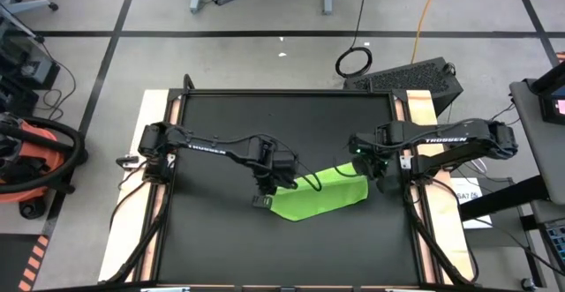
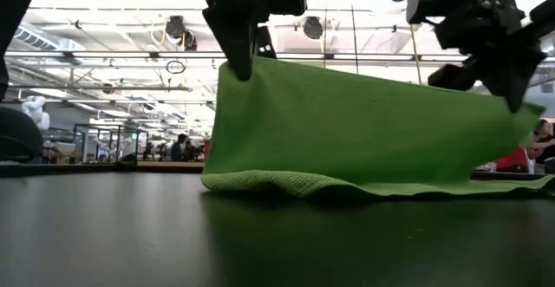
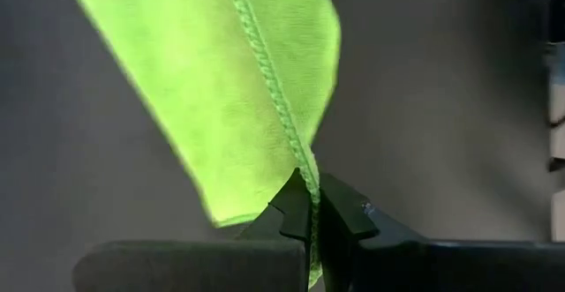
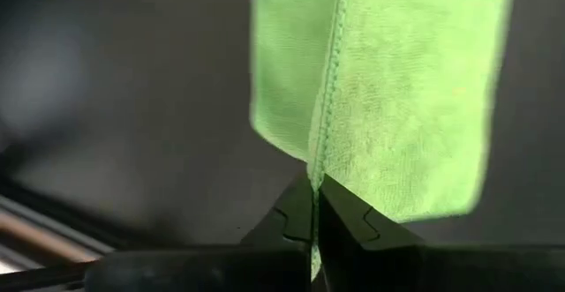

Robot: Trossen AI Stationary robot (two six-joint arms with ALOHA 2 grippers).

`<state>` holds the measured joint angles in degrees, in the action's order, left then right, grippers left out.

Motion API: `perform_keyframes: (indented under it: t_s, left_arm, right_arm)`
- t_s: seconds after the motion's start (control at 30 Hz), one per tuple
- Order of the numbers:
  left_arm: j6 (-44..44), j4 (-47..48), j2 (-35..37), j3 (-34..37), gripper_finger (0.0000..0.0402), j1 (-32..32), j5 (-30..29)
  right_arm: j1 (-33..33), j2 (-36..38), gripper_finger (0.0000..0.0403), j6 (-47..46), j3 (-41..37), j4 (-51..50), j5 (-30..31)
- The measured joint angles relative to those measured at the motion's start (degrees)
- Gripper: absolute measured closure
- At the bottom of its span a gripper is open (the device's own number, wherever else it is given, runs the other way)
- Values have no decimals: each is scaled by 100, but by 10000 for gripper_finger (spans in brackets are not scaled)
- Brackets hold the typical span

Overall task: Roll towel
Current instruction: Roll the green microfiber towel

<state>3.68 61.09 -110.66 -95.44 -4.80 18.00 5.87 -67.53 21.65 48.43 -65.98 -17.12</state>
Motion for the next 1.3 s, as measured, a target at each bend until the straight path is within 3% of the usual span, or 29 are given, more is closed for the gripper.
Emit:
perform_keyframes:
  t_s: [0.13,0.27,0.47,0.57,0.7,0.8,1.03,1.3]
  left_arm:
    - [13,-24,-139,0,373,-98,511]
    - [13,-62,-176,7,318,-140,889]
    - [-27,-186,-167,7,208,-161,902]
    - [-87,-182,-167,7,179,-107,690]
    - [-305,-444,-167,7,171,114,-63]
    - [-471,-804,-167,7,171,371,-142]
    - [-789,-1288,-165,259,171,950,419]
    - [-789,-2147,-165,503,171,1019,599]
  right_arm:
    - [-133,-2,387,-81,-176,130,-398]
    - [-365,0,344,-81,-177,201,-467]
    - [-520,10,261,-299,-177,260,-504]
    - [-516,133,240,-502,-177,305,-117]
    - [-406,325,235,-712,-177,521,427]
    - [-239,391,234,-897,-175,696,643]
    - [262,367,234,-1095,-460,1084,663]
    - [862,-115,234,-1090,-474,1156,656]
